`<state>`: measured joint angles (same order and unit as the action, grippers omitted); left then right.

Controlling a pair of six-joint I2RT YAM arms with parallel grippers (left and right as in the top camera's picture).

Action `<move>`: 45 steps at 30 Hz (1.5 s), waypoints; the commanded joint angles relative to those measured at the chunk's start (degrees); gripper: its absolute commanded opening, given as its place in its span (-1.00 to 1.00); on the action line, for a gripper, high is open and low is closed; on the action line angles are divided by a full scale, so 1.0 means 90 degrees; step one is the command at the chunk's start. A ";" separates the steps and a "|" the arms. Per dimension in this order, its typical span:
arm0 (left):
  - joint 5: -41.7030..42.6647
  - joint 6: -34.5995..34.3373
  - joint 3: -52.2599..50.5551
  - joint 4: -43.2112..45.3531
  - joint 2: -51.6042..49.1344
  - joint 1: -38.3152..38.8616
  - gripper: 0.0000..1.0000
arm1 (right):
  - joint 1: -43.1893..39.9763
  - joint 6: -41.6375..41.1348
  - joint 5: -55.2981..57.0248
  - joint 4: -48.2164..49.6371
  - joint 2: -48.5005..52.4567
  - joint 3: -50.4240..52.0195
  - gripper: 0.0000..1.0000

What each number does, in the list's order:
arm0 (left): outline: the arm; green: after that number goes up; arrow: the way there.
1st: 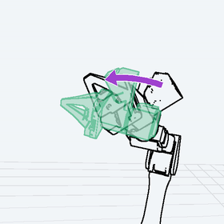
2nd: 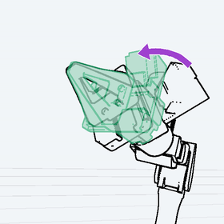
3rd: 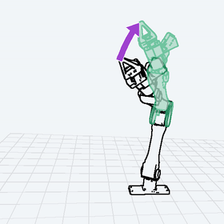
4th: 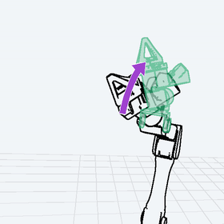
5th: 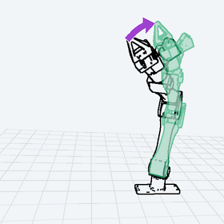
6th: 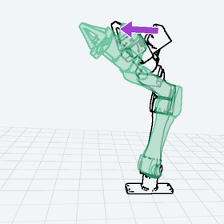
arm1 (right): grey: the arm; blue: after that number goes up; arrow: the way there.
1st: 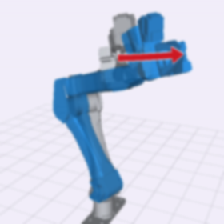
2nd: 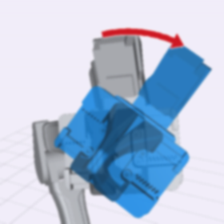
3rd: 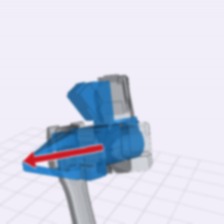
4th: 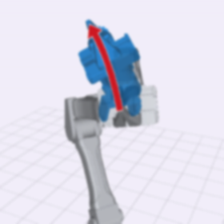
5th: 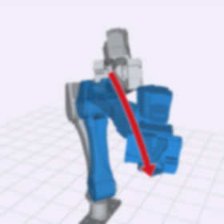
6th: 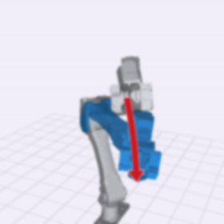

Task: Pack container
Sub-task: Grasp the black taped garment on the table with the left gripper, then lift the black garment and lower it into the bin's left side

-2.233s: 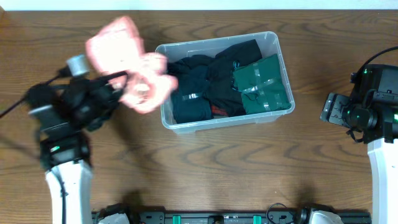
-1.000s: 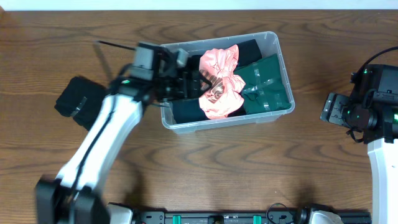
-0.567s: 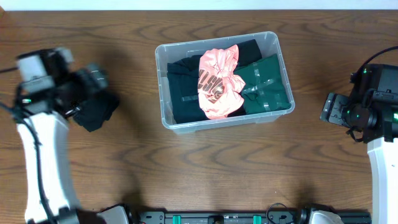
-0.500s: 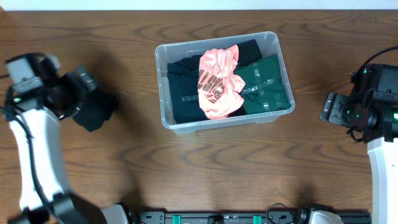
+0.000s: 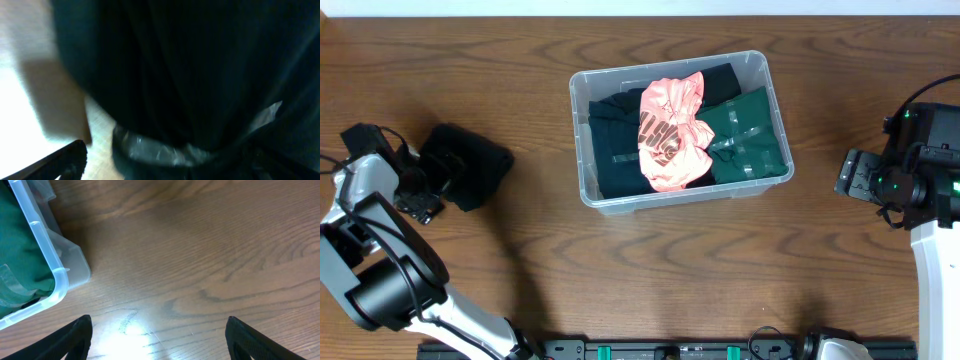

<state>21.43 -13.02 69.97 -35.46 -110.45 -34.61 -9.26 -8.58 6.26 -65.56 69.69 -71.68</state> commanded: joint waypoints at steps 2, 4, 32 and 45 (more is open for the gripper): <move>0.0578 0.0408 -0.0017 0.0097 -0.0160 0.0197 0.39 | -0.0058 -0.0085 0.0041 -0.0005 0.0007 -0.0068 0.66; 0.0578 0.0427 -0.0010 0.0063 -0.0136 0.0262 -0.28 | -0.0058 -0.0085 0.0039 -0.0005 0.0007 -0.0068 0.66; 0.1515 0.0670 0.0221 -0.0056 0.3359 0.4908 -0.88 | -0.0058 -0.0087 0.0039 -0.0005 0.0007 -0.0068 0.66; 0.0697 0.0896 0.0221 -0.0432 0.1639 0.4767 -0.88 | -0.0058 -0.0087 0.0039 -0.0010 0.0007 -0.0068 0.66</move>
<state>32.73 -6.28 71.11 -38.65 -95.18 9.80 -9.26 -8.58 6.24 -65.56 69.71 -71.68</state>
